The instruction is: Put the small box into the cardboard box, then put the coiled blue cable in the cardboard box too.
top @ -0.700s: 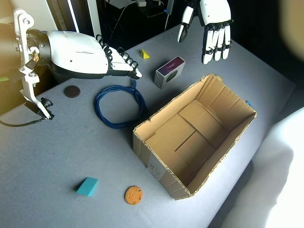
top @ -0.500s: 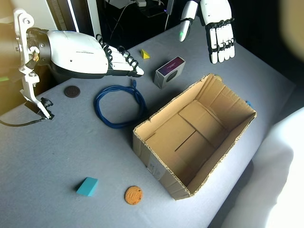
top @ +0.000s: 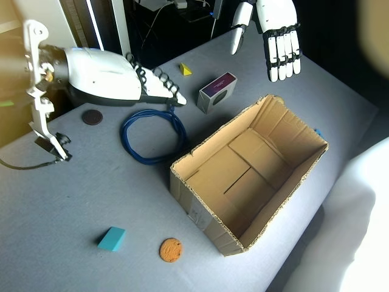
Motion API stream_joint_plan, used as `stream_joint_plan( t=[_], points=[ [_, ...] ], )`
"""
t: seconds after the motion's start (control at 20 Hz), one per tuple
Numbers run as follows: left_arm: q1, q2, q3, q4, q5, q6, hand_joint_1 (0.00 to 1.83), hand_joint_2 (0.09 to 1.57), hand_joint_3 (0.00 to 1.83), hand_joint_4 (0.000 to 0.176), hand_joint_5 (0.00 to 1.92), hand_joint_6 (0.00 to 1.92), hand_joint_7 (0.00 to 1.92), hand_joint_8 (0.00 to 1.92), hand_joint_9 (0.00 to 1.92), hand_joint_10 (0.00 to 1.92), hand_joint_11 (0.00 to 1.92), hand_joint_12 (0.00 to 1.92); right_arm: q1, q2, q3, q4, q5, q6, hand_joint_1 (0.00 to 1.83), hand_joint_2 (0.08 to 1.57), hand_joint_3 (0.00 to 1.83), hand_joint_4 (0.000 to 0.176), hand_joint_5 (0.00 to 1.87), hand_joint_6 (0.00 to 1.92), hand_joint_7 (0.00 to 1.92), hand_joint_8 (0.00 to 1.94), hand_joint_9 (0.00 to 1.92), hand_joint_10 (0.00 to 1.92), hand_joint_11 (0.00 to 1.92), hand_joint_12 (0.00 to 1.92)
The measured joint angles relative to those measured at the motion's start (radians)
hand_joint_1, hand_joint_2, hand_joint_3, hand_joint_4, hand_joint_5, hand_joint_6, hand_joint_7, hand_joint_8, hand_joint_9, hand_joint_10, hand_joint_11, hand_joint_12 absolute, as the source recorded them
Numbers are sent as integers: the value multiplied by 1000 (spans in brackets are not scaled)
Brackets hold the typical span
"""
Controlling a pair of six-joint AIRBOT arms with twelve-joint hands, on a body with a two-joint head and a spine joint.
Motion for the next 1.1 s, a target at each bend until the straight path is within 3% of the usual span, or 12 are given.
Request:
stream_joint_plan(
  t=[0.05,0.1,0.35,0.4,0.5,0.85,0.9,1.05,1.1],
  points=[
    [-8,0,2,-65,11,55,367,1048,0,0,28,4,32,5,17,4,9,4,-3,-13,8,11,-16,-5,180,975,0,0,139,0,90,0,96,0,50,221],
    [-11,0,6,-78,26,68,420,1038,0,0,5,0,10,1,3,0,1,0,-13,-20,15,18,-29,-16,239,971,0,0,140,1,97,3,104,3,64,235],
    [-13,7,21,-139,49,64,657,996,0,0,64,6,93,9,61,10,51,43,-21,-47,16,33,-66,-51,445,962,0,0,188,3,154,3,157,2,13,530],
    [-13,7,35,-143,51,63,674,994,2,0,86,6,121,5,91,7,9,224,-22,-51,16,34,-73,-63,446,976,1,0,216,3,176,2,169,1,2,570],
    [-17,17,54,-114,39,-28,664,1026,7,0,107,5,146,5,113,6,0,316,-40,-53,16,46,-84,-75,538,955,0,0,293,5,244,4,221,4,2,636],
    [-16,19,159,-259,100,95,643,1039,1,0,177,6,236,9,210,15,0,523,-52,-68,16,43,-138,-118,596,931,2,0,314,2,264,0,243,0,3,683],
    [-14,19,167,-265,105,110,669,1026,0,0,210,12,263,11,241,18,0,594,-52,-68,16,40,-138,-118,587,936,4,0,314,2,262,0,246,1,6,688],
    [-15,24,171,-262,145,170,711,1034,1,0,246,9,280,4,249,6,0,548,-52,-61,16,43,-98,-118,550,961,12,0,302,0,250,0,240,0,12,696],
    [-15,24,171,-280,160,209,736,1027,0,0,299,17,327,12,296,17,0,661,-52,-53,16,39,-75,-116,526,970,13,0,305,1,254,1,237,0,12,698]
  ],
)
